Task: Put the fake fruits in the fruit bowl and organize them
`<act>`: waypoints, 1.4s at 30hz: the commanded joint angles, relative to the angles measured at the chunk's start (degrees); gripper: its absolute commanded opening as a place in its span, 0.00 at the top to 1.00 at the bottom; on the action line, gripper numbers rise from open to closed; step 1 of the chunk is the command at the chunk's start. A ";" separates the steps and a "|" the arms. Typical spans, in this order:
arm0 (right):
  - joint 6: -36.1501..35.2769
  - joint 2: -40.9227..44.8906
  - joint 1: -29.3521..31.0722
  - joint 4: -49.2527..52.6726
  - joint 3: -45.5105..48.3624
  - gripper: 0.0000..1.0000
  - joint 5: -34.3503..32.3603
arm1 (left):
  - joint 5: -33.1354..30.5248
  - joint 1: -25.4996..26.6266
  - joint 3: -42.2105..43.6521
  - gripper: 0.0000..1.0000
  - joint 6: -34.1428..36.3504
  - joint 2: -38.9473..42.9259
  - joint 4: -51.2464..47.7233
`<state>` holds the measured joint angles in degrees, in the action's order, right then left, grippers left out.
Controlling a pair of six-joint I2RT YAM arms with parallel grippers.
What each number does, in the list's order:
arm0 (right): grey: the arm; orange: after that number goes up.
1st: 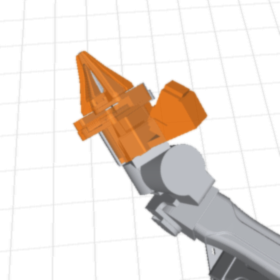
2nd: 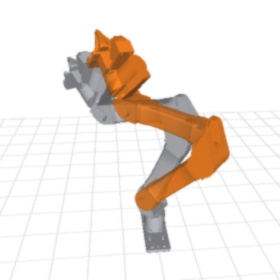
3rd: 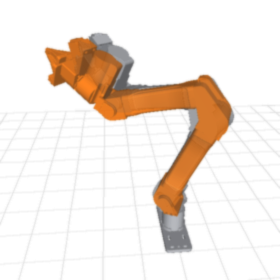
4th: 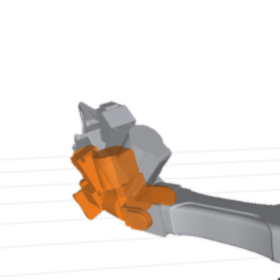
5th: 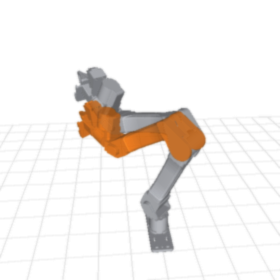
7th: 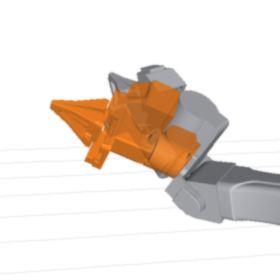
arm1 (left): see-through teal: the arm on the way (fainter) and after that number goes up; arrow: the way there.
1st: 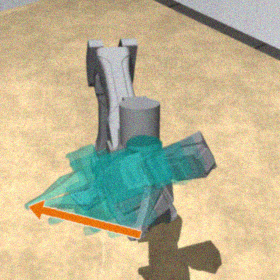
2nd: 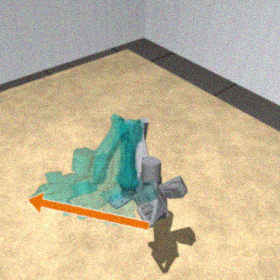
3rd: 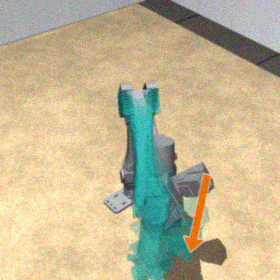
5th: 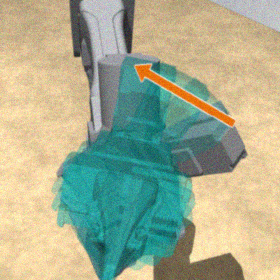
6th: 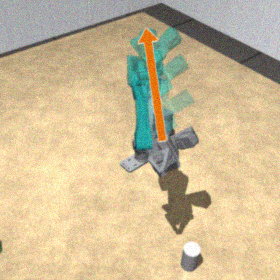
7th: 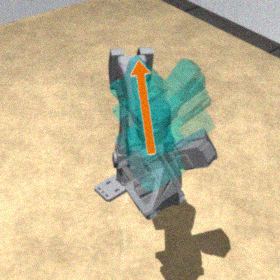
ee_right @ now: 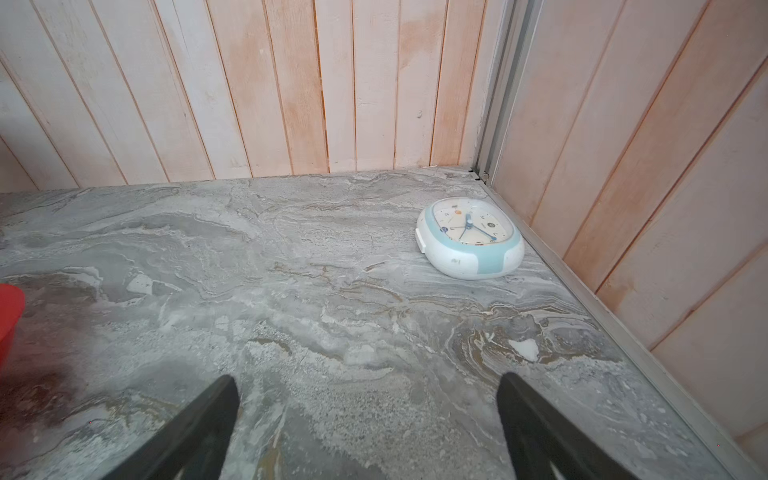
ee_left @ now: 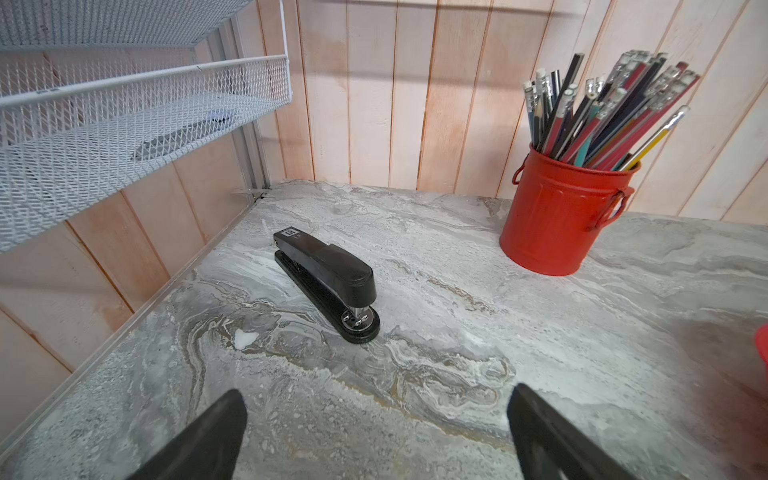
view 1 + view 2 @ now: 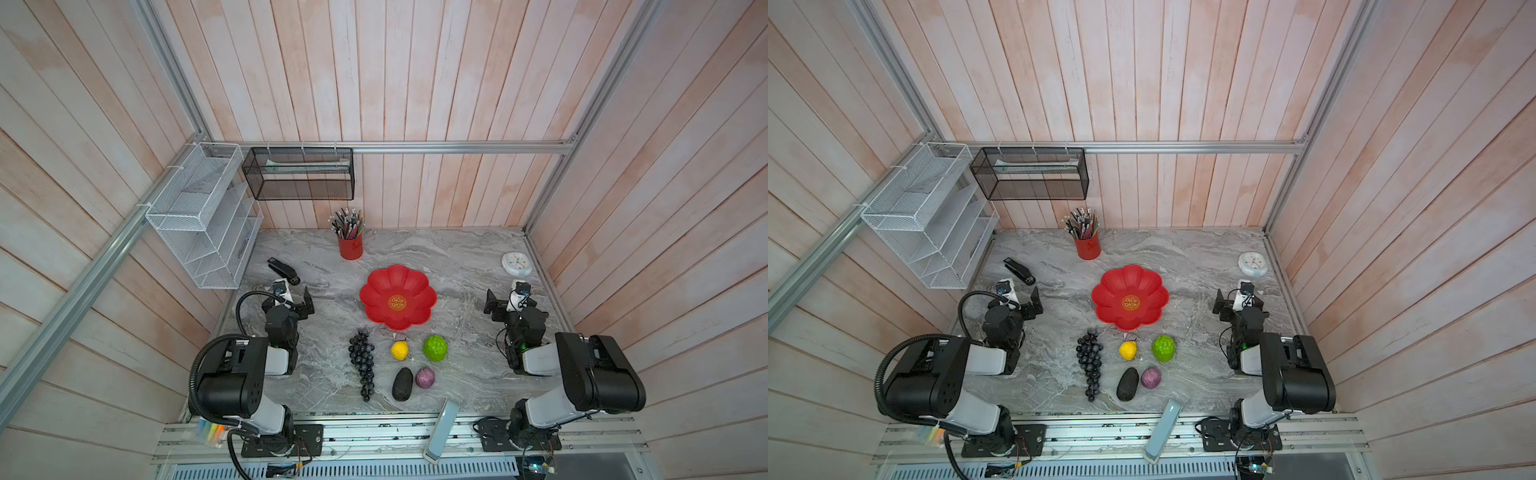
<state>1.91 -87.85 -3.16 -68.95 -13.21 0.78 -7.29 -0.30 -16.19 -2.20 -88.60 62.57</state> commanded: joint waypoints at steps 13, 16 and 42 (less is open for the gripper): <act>0.06 0.84 -0.27 0.30 -0.94 0.02 0.59 | 0.70 0.21 -0.03 0.00 -0.09 0.27 1.52; 0.06 0.84 -0.26 0.28 -0.94 0.02 0.56 | 0.65 0.21 -0.12 0.00 -0.09 0.26 1.58; 11.74 22.50 1.38 46.63 -21.87 0.06 4.00 | -11.98 1.53 -33.37 0.00 -15.94 8.46 -62.82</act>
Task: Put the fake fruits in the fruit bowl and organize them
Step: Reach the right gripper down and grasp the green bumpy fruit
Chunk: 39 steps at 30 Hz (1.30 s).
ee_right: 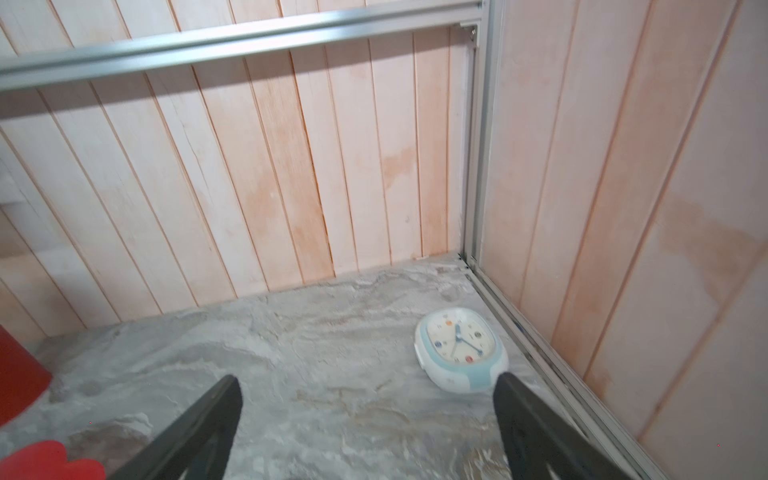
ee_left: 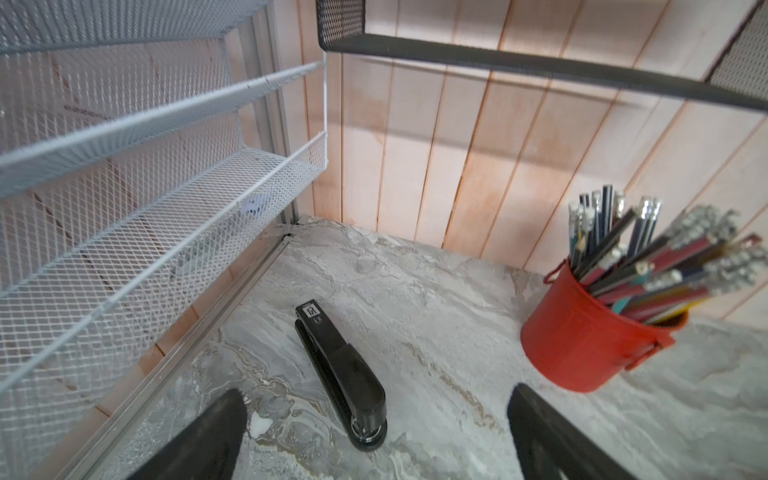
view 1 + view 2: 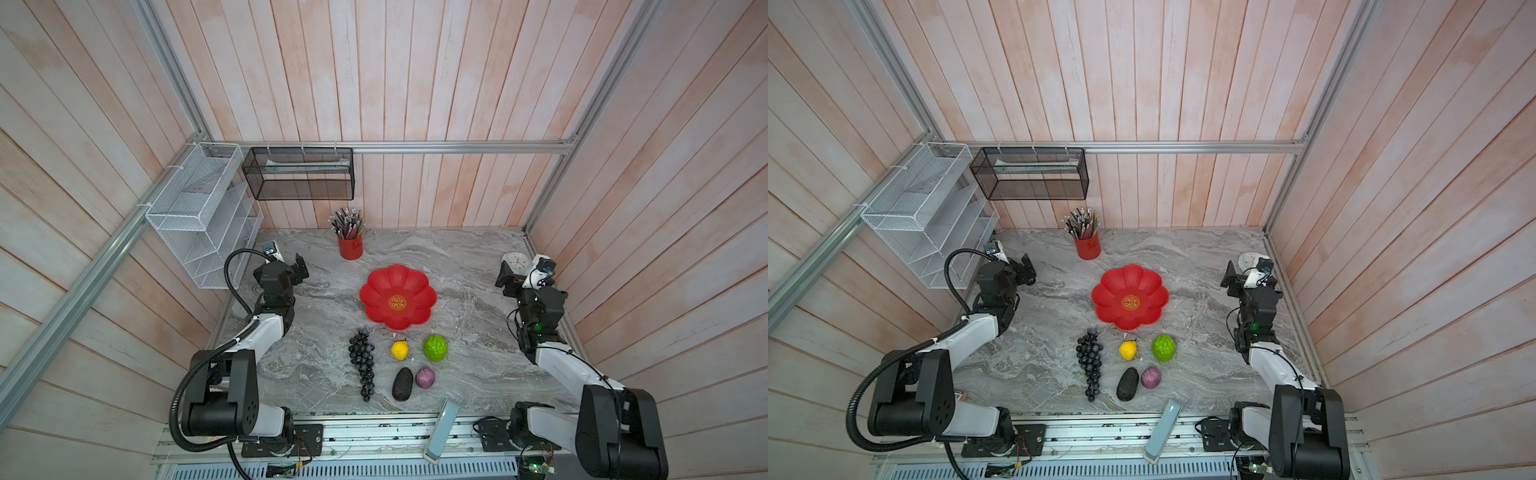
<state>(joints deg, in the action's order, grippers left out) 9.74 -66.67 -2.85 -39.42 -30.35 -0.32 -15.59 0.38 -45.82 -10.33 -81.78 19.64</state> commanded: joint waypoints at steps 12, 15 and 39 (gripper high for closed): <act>3.65 4.85 26.67 55.80 -15.08 0.10 6.60 | 2.67 9.52 3.56 0.00 -18.21 15.42 -27.62; 7.59 5.93 32.42 59.80 -13.39 0.10 7.26 | 3.98 11.79 6.10 0.00 -20.73 17.69 -26.68; 8.10 -12.61 43.52 63.11 -11.58 0.11 8.67 | 5.40 18.34 6.67 0.00 -23.98 14.40 -27.29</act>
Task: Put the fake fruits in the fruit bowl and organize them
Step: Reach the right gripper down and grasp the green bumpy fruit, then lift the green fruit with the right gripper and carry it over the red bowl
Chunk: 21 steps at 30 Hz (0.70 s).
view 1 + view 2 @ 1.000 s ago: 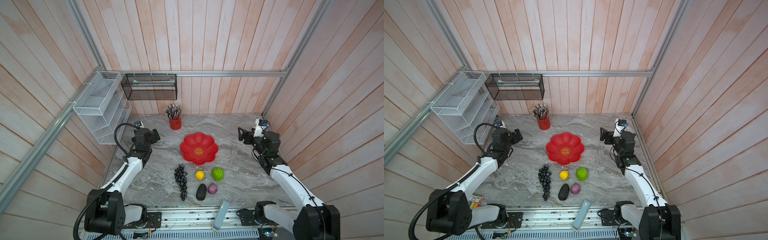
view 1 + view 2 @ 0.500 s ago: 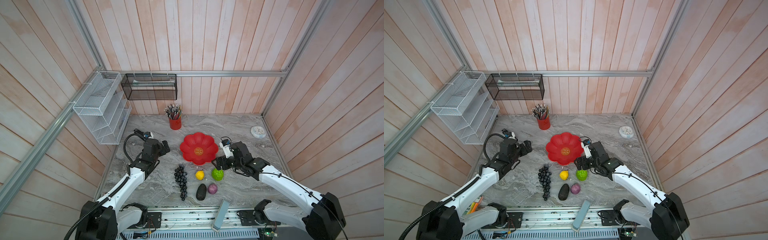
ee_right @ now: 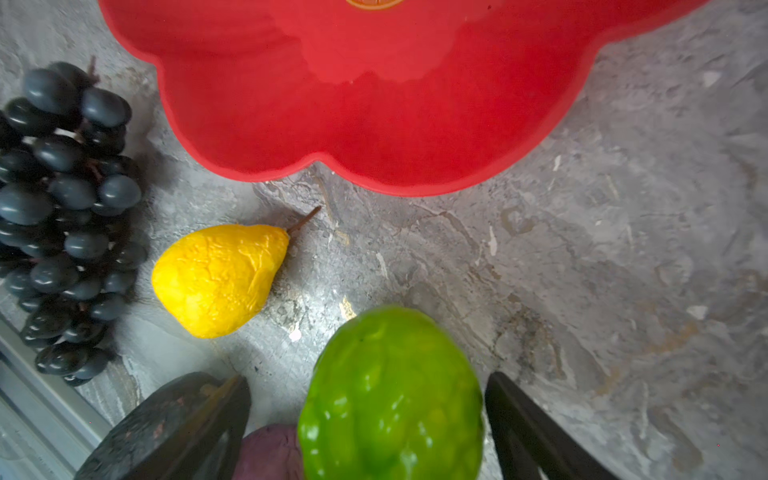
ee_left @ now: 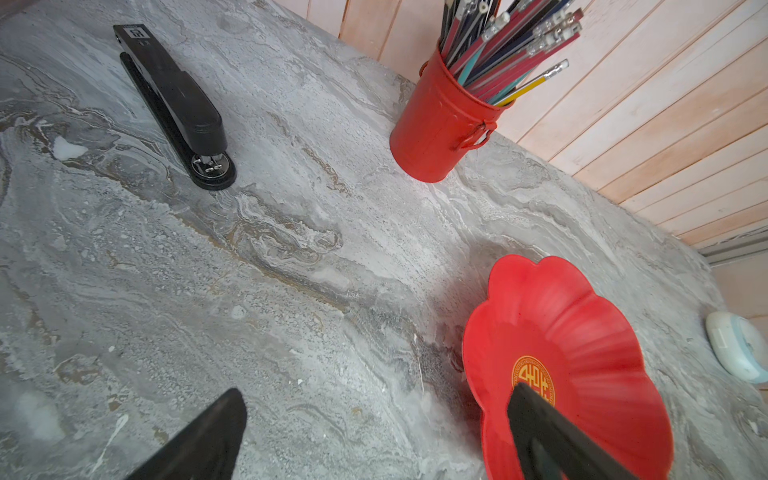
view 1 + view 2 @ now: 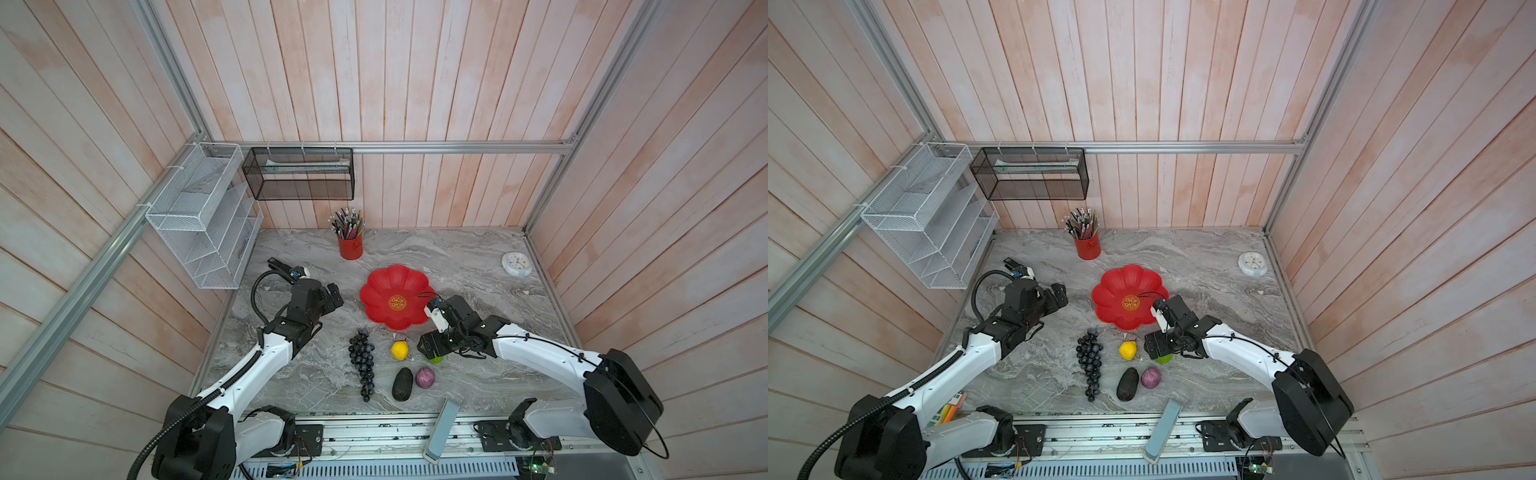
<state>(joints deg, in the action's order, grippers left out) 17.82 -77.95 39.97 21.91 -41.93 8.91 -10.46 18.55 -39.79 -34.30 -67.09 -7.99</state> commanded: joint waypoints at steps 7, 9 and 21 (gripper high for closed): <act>-0.08 -3.96 1.21 0.53 1.17 0.17 -1.88 | 0.36 0.18 -0.23 0.00 0.55 -1.23 0.13; -0.07 -3.96 1.21 0.24 1.30 0.21 -1.73 | 0.11 0.17 -0.17 0.00 0.55 -1.14 0.03; -0.05 0.14 1.26 2.35 1.01 0.51 -3.72 | -0.26 0.18 -0.15 0.00 0.38 -0.78 -0.05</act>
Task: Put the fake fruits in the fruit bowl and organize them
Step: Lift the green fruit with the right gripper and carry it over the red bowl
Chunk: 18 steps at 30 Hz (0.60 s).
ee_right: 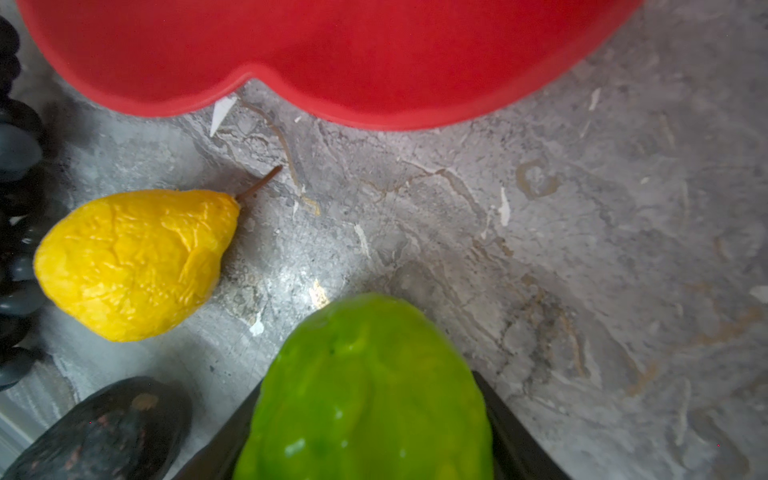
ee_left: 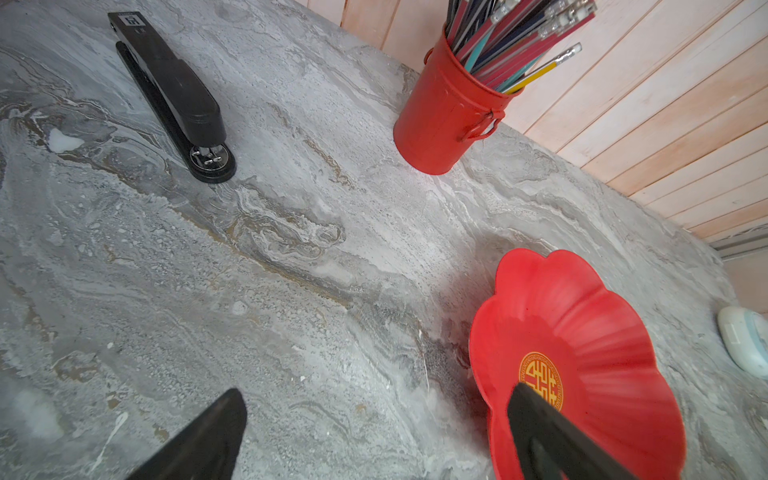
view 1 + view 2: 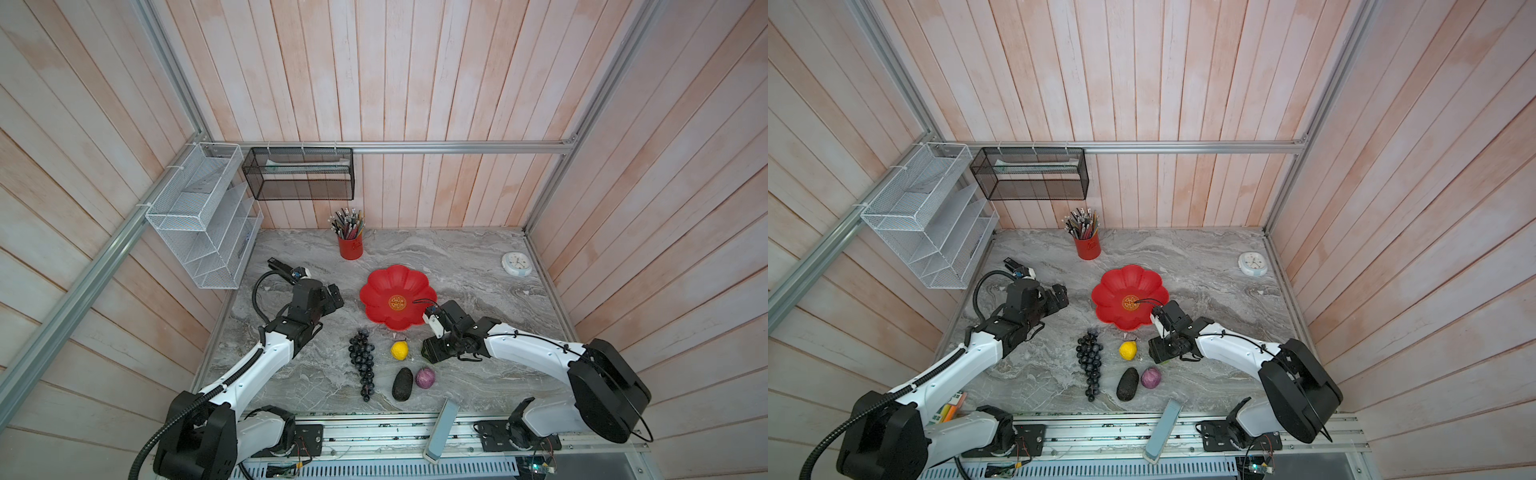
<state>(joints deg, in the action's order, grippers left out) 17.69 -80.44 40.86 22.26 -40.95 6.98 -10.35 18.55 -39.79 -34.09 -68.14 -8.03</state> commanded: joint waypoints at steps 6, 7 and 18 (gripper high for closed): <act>1.01 8.86 0.18 6.34 -4.06 0.52 -4.65 | -0.56 0.18 -0.25 0.00 0.16 0.44 0.23; 1.11 9.73 0.18 6.84 -5.29 0.52 -5.39 | -0.55 0.13 -0.28 0.00 0.31 0.64 0.30; -6.83 -1.40 -5.13 1.94 -21.42 0.52 -1.41 | -4.75 -0.09 -2.71 0.00 4.69 3.72 -3.91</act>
<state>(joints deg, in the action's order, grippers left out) 14.28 -77.36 36.80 25.69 -59.77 3.64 -12.78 18.55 -40.84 -31.00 -66.54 -10.66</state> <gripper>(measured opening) 0.646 0.999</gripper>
